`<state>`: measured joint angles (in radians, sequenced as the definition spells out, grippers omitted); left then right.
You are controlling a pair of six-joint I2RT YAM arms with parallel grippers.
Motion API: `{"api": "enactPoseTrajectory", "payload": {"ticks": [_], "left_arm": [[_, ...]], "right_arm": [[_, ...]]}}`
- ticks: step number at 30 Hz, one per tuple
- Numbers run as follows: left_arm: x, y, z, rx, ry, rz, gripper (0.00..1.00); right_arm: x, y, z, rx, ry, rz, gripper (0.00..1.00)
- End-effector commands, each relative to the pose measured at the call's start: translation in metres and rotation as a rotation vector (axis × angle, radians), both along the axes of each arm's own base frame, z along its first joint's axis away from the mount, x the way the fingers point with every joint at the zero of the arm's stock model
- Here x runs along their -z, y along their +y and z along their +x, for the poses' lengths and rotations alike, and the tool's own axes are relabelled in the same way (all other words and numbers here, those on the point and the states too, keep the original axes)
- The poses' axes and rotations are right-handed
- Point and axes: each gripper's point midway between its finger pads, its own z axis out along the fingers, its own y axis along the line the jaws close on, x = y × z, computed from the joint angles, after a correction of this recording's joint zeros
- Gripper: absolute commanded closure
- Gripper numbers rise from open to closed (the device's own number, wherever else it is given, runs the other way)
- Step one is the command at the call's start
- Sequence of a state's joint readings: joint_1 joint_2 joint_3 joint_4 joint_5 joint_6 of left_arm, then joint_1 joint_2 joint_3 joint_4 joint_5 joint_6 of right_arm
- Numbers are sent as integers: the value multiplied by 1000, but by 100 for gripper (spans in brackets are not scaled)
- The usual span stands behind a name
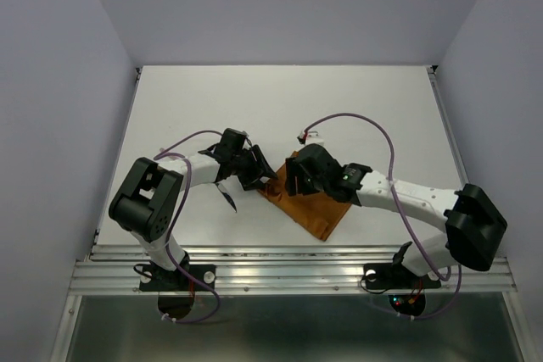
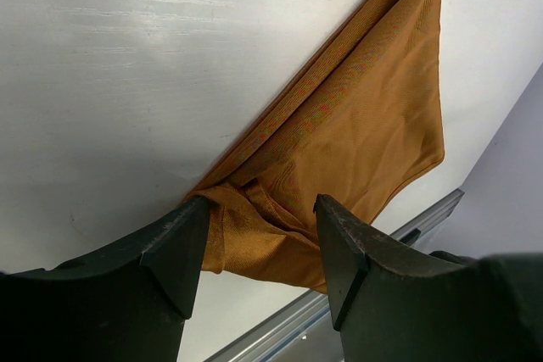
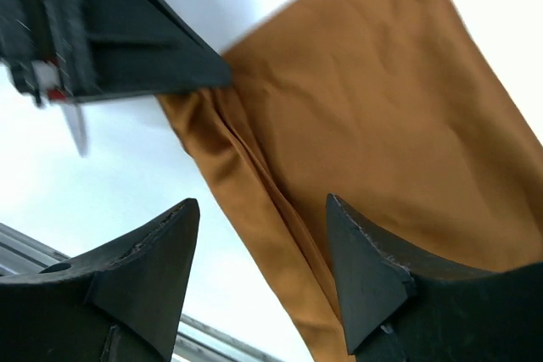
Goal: Fold the napkin into a case and place the utensils inside
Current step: Fold the 2/3-rectangle-folded napkin at the center of the board.
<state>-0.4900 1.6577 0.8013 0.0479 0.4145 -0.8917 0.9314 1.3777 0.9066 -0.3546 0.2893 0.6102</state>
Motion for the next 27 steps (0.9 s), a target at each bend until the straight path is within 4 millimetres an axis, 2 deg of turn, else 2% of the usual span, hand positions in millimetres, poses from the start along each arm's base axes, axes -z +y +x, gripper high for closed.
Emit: {"api": "enactPoseTrajectory", "payload": {"ticks": [1, 3, 5, 7, 9, 17, 27], "left_arm": [[14, 11, -17, 17, 58, 78, 35], [12, 10, -17, 16, 56, 74, 35], [10, 9, -16, 13, 55, 67, 35], [10, 8, -16, 14, 56, 62, 35], [7, 7, -15, 17, 53, 56, 35], [6, 4, -13, 15, 60, 48, 35], [6, 5, -13, 10, 64, 45, 35]], "right_arm": [[-26, 56, 26, -164, -86, 159, 33], [-30, 70, 29, -201, -102, 204, 33], [-22, 75, 33, -219, -79, 230, 33], [-19, 78, 38, -225, -86, 247, 32], [-10, 72, 46, -210, -89, 250, 32], [27, 77, 36, -294, -8, 227, 32], [52, 69, 24, -304, 32, 215, 38]]}}
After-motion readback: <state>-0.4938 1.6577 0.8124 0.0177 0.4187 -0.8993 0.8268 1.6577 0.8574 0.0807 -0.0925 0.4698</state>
